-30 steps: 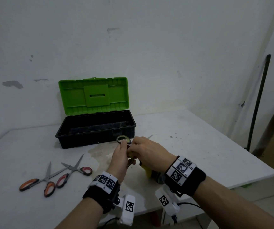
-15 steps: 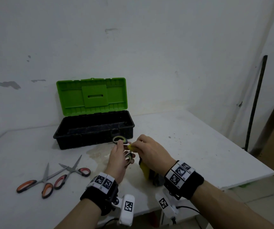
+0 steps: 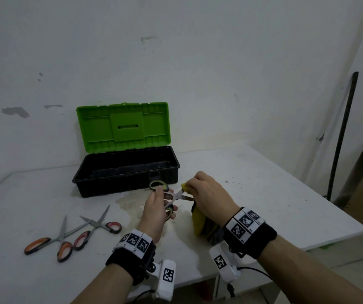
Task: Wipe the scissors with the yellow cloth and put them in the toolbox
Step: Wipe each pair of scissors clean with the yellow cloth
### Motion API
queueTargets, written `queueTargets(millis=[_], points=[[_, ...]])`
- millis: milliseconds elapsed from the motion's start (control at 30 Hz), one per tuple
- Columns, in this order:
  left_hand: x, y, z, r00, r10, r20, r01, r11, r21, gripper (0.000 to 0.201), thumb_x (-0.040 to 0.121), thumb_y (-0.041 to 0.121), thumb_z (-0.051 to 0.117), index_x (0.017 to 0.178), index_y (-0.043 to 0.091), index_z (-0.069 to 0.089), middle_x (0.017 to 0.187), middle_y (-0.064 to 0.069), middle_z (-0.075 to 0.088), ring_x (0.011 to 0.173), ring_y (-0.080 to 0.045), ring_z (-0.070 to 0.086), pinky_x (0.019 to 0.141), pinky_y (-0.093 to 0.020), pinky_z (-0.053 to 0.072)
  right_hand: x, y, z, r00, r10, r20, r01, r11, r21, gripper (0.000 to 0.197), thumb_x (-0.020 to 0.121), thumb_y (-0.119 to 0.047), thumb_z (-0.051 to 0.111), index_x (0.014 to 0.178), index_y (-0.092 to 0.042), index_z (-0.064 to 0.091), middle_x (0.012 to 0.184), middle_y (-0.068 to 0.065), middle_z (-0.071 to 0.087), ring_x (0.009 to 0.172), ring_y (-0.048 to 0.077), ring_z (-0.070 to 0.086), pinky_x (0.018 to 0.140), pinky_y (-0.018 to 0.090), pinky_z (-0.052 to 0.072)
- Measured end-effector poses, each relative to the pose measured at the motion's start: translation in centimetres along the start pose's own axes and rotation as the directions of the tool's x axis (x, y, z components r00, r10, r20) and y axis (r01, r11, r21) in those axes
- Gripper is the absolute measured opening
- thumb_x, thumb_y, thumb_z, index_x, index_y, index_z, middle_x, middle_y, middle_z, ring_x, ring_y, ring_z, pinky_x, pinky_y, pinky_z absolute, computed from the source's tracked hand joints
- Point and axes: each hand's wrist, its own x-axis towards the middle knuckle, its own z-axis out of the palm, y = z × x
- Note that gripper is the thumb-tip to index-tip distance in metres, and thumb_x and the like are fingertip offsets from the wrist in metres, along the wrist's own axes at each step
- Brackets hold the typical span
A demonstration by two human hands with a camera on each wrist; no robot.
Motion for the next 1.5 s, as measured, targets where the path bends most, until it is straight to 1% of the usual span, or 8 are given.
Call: queueTargets(millis=[167, 300, 500, 700, 933, 1167, 1333, 1500], points=[[0.0, 0.1, 0.6, 0.999, 0.008, 0.038, -0.009, 1.0, 0.016, 0.045, 0.108, 0.039, 0.031, 0.111, 0.005, 0.061, 0.095, -0.013, 0.068, 0.069, -0.021, 0.06, 0.051, -0.03, 0.047, -0.6, -1.6, 1.1, 0.994, -0.101, 0.046, 0.101, 0.995, 0.012, 0.014, 0.095, -0.01, 0.056, 0.105, -0.013, 0.066, 0.105, 0.004, 0.054, 0.092, 0.025, 0.055, 0.076, 0.035, 0.05], [0.2, 0.0, 0.3, 1.0, -0.001, 0.003, 0.001, 1.0, -0.027, 0.044, 0.108, 0.037, 0.032, 0.106, 0.005, 0.062, 0.092, -0.013, 0.066, 0.062, -0.019, 0.057, 0.049, -0.029, 0.045, -0.2, -0.5, 0.4, 1.0, 0.011, 0.013, -0.011, 1.0, -0.015, 0.02, 0.098, -0.009, 0.05, 0.108, -0.013, 0.066, 0.108, 0.004, 0.054, 0.094, 0.024, 0.055, 0.078, 0.029, 0.046], [0.1, 0.3, 0.7, 1.0, 0.005, 0.015, -0.004, 1.0, -0.028, 0.043, 0.109, 0.038, 0.032, 0.108, 0.006, 0.06, 0.09, -0.01, 0.066, 0.064, -0.019, 0.058, 0.05, -0.029, 0.046, -0.6, -1.4, 1.2, 0.997, -0.081, 0.008, 0.08, 0.996, 0.04, 0.014, 0.098, -0.012, 0.053, 0.102, -0.01, 0.067, 0.102, 0.007, 0.055, 0.088, 0.026, 0.055, 0.075, 0.038, 0.05], [0.8, 0.3, -0.2, 0.998, -0.017, -0.057, 0.008, 0.99, -0.143, 0.042, 0.108, 0.038, 0.033, 0.107, 0.006, 0.06, 0.088, -0.009, 0.062, 0.06, -0.018, 0.055, 0.046, -0.026, 0.043, -0.4, 0.4, 0.5, 0.996, 0.067, -0.05, -0.065, 0.997, 0.037, 0.018, 0.1, -0.014, 0.047, 0.098, -0.013, 0.065, 0.098, 0.002, 0.05, 0.083, 0.022, 0.053, 0.071, 0.031, 0.047], [0.6, 0.2, 0.8, 0.999, -0.029, -0.024, 0.026, 0.989, -0.147, 0.048, 0.108, 0.043, 0.03, 0.109, 0.007, 0.062, 0.092, -0.012, 0.068, 0.073, -0.022, 0.06, 0.059, -0.031, 0.048, -0.5, -1.7, 2.5, 0.994, -0.08, -0.068, 0.084, 0.995, 0.054, 0.017, 0.094, -0.011, 0.059, 0.109, -0.014, 0.065, 0.102, 0.005, 0.053, 0.088, 0.023, 0.053, 0.07, 0.036, 0.05], [1.7, 0.1, -0.4, 0.993, -0.018, -0.12, -0.008, 0.977, -0.214, 0.044, 0.108, 0.039, 0.034, 0.107, 0.002, 0.058, 0.09, -0.014, 0.056, 0.059, -0.019, 0.054, 0.042, -0.025, 0.042, -0.8, 1.5, 3.1, 0.995, 0.045, -0.09, -0.042, 0.999, 0.026, 0.014, 0.099, -0.017, 0.05, 0.1, -0.015, 0.064, 0.095, 0.0, 0.049, 0.08, 0.02, 0.049, 0.067, 0.036, 0.05], [2.1, 0.7, -1.1, 0.989, -0.01, -0.15, -0.027, 0.97, -0.24, 0.042, 0.108, 0.038, 0.033, 0.096, 0.008, 0.059, 0.084, -0.01, 0.059, 0.059, -0.019, 0.053, 0.04, -0.024, 0.04, -0.9, 4.9, 2.9, 0.976, 0.214, -0.052, -0.214, 0.977, -0.003, 0.014, 0.095, -0.007, 0.05, 0.086, -0.012, 0.06, 0.089, 0.0, 0.046, 0.076, 0.021, 0.05, 0.066, 0.033, 0.047], [2.6, 1.3, -1.6, 0.995, -0.012, -0.094, -0.01, 0.973, -0.232, 0.041, 0.107, 0.039, 0.038, 0.102, 0.005, 0.061, 0.082, -0.012, 0.061, 0.059, -0.018, 0.054, 0.042, -0.024, 0.043, 0.0, 6.3, 2.3, 0.955, 0.295, -0.041, -0.29, 0.952, 0.098, 0.019, 0.098, -0.016, 0.049, 0.088, -0.012, 0.065, 0.092, 0.0, 0.05, 0.077, 0.018, 0.052, 0.068, 0.026, 0.042]])
